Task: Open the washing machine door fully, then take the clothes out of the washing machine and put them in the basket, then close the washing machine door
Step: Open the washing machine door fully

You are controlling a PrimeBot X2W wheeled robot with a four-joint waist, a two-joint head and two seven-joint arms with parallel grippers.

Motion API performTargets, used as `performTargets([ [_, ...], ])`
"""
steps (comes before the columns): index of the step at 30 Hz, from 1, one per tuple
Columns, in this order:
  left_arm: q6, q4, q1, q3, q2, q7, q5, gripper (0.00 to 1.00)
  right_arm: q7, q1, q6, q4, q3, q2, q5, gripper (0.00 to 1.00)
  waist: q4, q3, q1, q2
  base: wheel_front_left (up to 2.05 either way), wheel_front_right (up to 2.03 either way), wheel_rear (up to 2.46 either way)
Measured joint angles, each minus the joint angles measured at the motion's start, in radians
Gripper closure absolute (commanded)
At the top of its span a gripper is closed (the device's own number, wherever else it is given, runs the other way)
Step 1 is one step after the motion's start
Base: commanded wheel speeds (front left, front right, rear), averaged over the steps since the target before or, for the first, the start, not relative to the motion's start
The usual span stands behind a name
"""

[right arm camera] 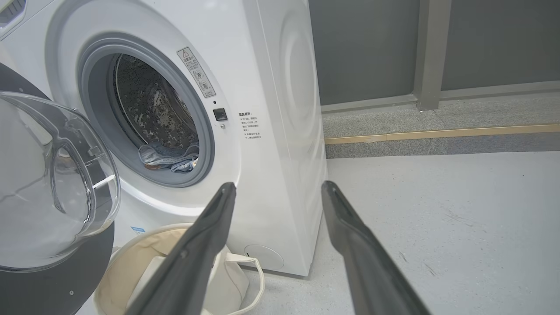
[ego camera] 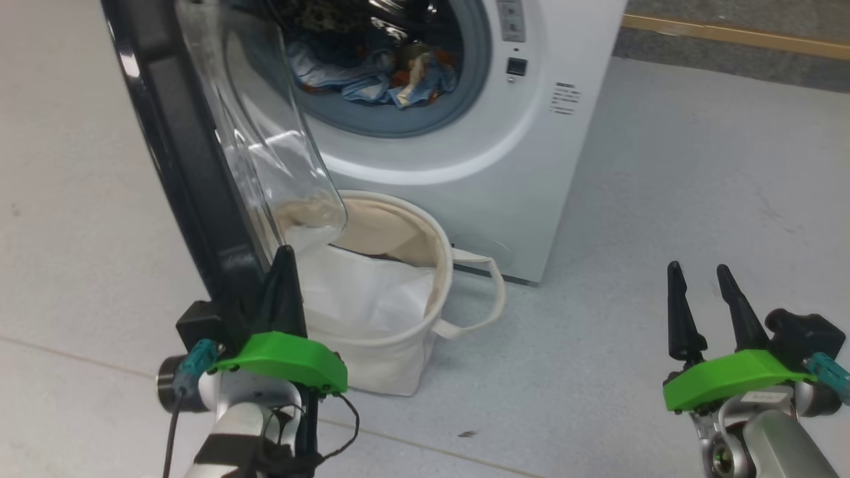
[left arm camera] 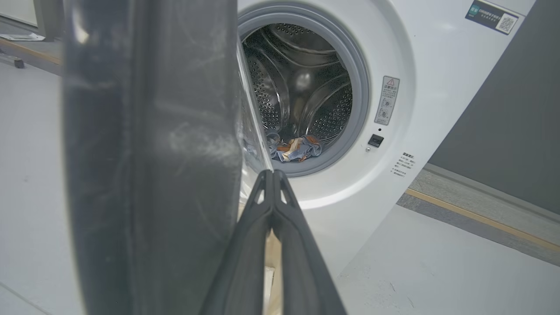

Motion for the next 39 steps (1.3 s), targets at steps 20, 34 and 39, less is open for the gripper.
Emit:
performTargets([
  [20,0.043,-0.014,0.057,0.134,0.082,0.031,-0.079,1.0,0.0,0.0,0.0,-0.009,0.011,0.002,0.0,0.0,0.154,0.007,0.0,0.0,0.0,0.0,0.0],
  [34,-0.024,0.249,-0.121,0.249,0.118,-0.112,-0.127,1.0,0.01,-0.042,0.0,-0.051,0.007,-0.04,-0.002,0.0,0.218,0.109,0.0,0.0,0.0,0.0,0.0],
  [39,-0.041,0.284,-0.188,0.285,0.121,-0.139,-0.123,1.0,0.027,-0.042,0.0,-0.066,0.005,-0.055,-0.008,0.0,0.23,0.138,0.0,0.0,0.0,0.0,0.0],
])
